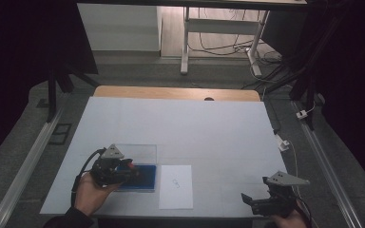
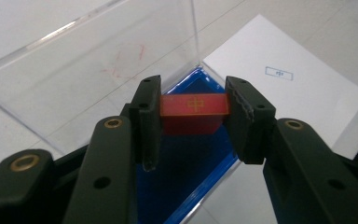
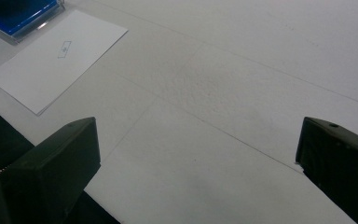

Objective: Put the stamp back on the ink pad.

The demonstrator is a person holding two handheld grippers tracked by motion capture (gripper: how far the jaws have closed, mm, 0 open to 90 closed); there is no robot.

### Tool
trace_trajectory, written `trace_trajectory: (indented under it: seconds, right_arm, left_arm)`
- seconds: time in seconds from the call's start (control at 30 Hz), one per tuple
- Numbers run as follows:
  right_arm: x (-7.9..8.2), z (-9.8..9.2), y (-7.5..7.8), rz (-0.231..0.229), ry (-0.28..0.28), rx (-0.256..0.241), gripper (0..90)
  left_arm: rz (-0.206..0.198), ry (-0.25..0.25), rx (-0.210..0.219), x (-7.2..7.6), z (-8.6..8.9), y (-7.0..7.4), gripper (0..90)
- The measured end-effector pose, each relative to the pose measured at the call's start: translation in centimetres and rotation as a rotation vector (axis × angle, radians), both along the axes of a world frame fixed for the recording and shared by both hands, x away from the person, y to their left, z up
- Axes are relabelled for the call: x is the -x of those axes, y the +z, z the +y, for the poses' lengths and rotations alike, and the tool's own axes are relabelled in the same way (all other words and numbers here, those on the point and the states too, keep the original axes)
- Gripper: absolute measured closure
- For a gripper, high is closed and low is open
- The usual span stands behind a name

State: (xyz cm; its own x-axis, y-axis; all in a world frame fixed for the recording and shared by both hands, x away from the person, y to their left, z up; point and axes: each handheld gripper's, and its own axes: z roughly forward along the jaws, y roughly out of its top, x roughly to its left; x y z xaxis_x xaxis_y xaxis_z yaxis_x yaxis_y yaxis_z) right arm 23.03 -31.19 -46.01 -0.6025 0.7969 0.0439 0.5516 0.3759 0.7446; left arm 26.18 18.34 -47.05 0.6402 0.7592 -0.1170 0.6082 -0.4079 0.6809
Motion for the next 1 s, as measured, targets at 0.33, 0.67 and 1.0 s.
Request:
trace_trajectory:
  seconds: [0.33,0.67,1.0]
  right_arm:
    - [0.0,0.0,0.0,0.002,0.002,0.002,0.0]
    - [0.0,0.0,0.0,0.003,0.001,0.002,0.0]
    - [0.0,0.0,0.0,0.003,0.0,0.002,0.0]
  left_arm:
    - [0.018,0.001,-0.051,-0.7,-0.2,-1.1,58.0]
    - [0.041,-0.029,-0.13,-1.0,-1.1,-1.9,57.9]
    - [0.057,-0.036,-0.147,-1.1,-1.2,-2.2,56.7]
